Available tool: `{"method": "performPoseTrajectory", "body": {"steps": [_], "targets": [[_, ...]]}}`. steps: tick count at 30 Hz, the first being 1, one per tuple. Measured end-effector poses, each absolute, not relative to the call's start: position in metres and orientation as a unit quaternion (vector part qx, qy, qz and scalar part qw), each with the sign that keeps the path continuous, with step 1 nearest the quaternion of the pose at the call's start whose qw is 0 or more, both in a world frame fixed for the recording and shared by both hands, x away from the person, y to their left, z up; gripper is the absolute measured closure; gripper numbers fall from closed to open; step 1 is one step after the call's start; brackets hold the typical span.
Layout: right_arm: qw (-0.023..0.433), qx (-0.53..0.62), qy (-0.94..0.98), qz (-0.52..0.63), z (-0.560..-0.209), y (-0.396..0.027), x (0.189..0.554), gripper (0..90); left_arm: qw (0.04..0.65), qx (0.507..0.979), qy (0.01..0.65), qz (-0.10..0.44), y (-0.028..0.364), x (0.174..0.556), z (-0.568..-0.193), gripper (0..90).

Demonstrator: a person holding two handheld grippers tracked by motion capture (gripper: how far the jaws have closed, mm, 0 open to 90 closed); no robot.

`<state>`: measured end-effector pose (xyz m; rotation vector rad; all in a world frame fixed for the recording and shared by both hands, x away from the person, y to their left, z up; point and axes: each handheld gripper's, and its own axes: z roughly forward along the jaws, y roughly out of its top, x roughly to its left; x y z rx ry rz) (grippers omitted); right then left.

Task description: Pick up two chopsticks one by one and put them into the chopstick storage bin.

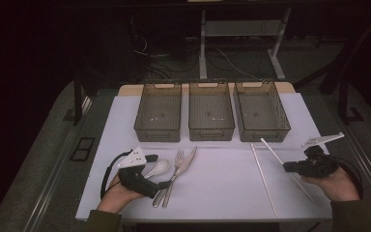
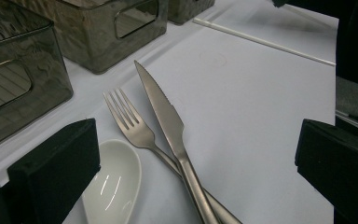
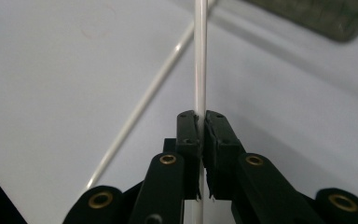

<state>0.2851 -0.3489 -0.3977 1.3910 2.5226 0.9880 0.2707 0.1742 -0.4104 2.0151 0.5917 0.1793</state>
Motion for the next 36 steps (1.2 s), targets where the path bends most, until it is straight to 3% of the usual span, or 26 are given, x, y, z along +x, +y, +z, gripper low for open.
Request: {"method": "performPoseTrajectory", "body": {"steps": [17, 36], "targets": [[0.044, 0.422, 0.815, 0.394, -0.374, -0.321, 0.304, 84.6, 0.495, 0.830, 0.247, 0.074, 0.175, 0.271, -0.411, 0.0], [0.050, 0.388, 0.809, 0.438, -0.335, -0.239, 0.366, 84.5, 0.490, 0.834, 0.241, 0.083, 0.171, 0.270, -0.411, 0.0]]}}
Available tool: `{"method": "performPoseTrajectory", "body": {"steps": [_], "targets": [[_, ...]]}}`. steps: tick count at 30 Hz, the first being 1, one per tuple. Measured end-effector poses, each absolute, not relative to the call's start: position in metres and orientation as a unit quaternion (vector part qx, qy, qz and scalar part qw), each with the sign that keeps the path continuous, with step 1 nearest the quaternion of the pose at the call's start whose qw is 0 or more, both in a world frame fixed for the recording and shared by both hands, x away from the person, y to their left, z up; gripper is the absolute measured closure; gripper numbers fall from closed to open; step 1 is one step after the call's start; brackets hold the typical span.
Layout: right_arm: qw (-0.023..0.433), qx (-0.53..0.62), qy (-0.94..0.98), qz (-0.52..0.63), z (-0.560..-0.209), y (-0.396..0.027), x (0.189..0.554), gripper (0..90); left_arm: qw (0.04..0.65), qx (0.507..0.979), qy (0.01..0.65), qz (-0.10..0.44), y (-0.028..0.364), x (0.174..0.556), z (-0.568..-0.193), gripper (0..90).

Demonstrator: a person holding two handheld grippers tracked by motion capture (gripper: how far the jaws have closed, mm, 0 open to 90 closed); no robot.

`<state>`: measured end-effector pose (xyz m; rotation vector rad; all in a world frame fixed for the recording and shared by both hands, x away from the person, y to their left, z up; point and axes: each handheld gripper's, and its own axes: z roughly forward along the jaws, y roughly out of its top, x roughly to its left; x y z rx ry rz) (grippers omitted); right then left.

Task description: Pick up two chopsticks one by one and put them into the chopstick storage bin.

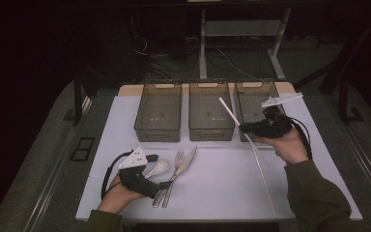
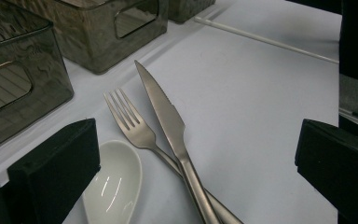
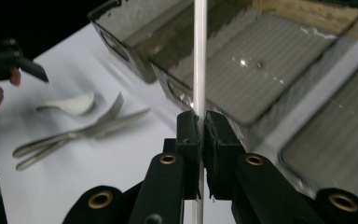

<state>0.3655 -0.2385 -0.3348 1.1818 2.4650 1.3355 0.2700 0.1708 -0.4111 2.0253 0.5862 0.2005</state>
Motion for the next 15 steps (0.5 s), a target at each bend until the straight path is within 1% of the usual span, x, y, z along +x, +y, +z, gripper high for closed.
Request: {"method": "performPoseTrajectory", "body": {"steps": [14, 15], "targets": [[0.048, 0.384, 0.804, 0.451, -0.316, -0.170, 0.420, 84.5, 0.489, 0.834, 0.242, 0.086, 0.171, 0.270, -0.411, 0.0], [0.048, 0.384, 0.804, 0.451, -0.316, -0.170, 0.420, 84.5, 0.489, 0.833, 0.242, 0.087, 0.171, 0.270, -0.410, 0.0]]}}
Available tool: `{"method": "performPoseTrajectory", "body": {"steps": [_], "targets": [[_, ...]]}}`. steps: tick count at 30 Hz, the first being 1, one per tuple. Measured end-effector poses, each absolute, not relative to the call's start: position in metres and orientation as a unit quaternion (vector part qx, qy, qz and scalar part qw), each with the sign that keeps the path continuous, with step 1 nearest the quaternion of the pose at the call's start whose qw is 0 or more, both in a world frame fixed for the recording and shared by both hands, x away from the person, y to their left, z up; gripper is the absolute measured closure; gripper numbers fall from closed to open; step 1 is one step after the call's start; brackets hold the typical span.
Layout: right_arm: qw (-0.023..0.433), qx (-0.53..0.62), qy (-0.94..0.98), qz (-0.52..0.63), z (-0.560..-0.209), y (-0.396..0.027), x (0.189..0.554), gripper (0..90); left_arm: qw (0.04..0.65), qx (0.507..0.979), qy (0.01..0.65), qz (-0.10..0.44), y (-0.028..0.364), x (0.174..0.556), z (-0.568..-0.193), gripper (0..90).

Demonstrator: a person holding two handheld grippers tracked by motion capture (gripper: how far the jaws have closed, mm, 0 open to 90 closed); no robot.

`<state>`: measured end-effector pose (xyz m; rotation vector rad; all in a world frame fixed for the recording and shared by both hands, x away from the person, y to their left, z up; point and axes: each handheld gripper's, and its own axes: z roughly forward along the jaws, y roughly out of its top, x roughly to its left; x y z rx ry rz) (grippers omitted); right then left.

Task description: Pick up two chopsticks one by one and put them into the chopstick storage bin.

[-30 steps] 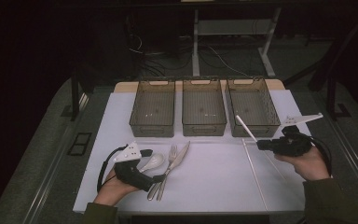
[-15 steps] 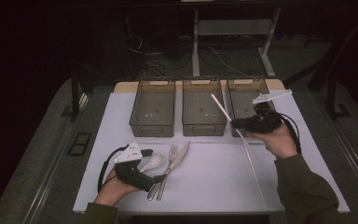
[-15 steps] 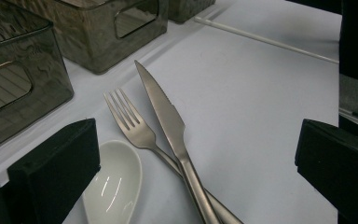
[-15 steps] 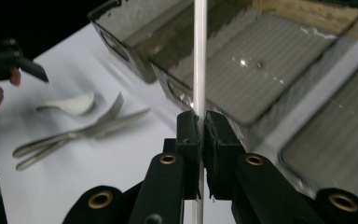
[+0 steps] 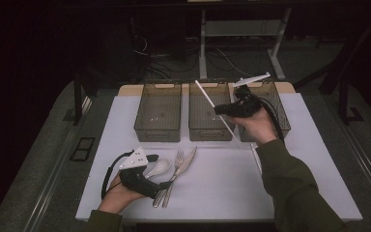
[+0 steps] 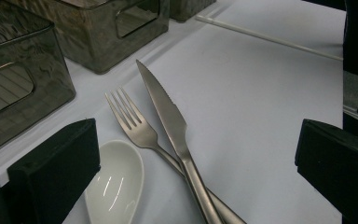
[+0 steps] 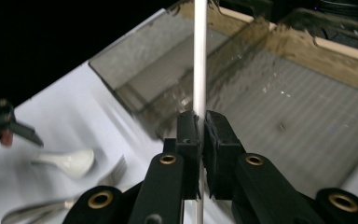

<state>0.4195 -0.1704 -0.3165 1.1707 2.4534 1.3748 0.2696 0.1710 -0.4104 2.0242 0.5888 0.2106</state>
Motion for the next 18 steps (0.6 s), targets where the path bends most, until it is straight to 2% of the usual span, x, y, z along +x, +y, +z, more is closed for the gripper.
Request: {"method": "performPoseTrajectory", "body": {"steps": [8, 18], "targets": [[0.046, 0.381, 0.798, 0.464, -0.302, -0.124, 0.449, 84.5, 0.497, 0.828, 0.244, 0.086, 0.171, 0.269, -0.410, 0.0], [0.043, 0.387, 0.791, 0.472, -0.304, -0.074, 0.479, 84.5, 0.495, 0.831, 0.240, 0.084, 0.170, 0.268, -0.411, 0.0]]}}
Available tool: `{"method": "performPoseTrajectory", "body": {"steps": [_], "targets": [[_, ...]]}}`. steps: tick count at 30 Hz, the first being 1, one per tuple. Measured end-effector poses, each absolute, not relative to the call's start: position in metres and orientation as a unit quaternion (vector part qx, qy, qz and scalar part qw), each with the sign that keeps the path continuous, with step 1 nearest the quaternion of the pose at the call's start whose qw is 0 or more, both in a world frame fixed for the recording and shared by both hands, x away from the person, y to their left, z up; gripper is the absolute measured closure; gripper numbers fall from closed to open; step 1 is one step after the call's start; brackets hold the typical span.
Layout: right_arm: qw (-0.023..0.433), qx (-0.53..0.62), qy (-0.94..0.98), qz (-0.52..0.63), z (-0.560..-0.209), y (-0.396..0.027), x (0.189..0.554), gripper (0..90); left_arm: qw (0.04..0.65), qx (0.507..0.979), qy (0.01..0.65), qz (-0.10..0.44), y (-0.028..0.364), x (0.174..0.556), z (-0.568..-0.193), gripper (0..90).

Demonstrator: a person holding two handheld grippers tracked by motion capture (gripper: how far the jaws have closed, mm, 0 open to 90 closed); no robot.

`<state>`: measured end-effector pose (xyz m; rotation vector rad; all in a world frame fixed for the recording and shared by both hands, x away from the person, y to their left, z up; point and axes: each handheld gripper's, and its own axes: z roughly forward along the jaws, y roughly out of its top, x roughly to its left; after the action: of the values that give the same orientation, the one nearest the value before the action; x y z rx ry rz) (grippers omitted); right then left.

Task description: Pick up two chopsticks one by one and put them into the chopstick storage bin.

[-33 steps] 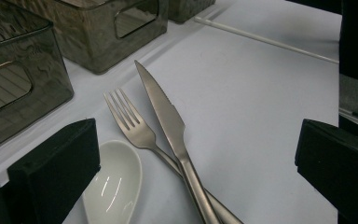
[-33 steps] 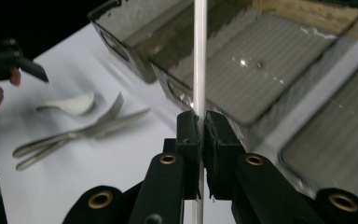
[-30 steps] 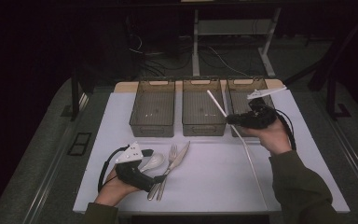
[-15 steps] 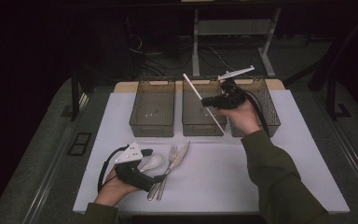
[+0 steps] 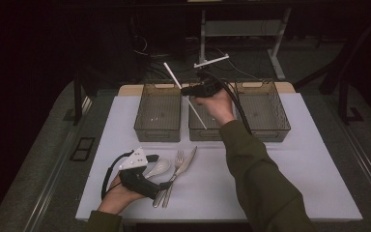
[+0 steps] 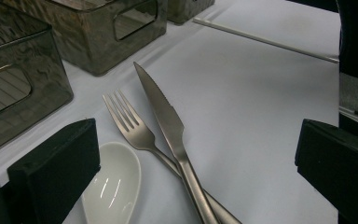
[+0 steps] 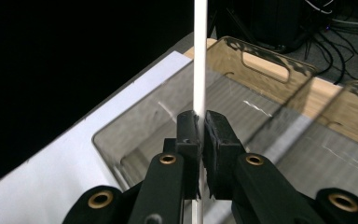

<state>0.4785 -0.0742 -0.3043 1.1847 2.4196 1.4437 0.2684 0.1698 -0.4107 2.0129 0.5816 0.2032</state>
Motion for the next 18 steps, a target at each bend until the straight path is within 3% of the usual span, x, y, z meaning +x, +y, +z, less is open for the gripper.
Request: {"method": "performPoseTrajectory", "body": {"steps": [18], "targets": [[0.028, 0.423, 0.772, 0.473, -0.330, -0.005, 0.518, 84.4, 0.500, 0.829, 0.237, 0.082, 0.171, 0.265, -0.410, 0.0]]}}
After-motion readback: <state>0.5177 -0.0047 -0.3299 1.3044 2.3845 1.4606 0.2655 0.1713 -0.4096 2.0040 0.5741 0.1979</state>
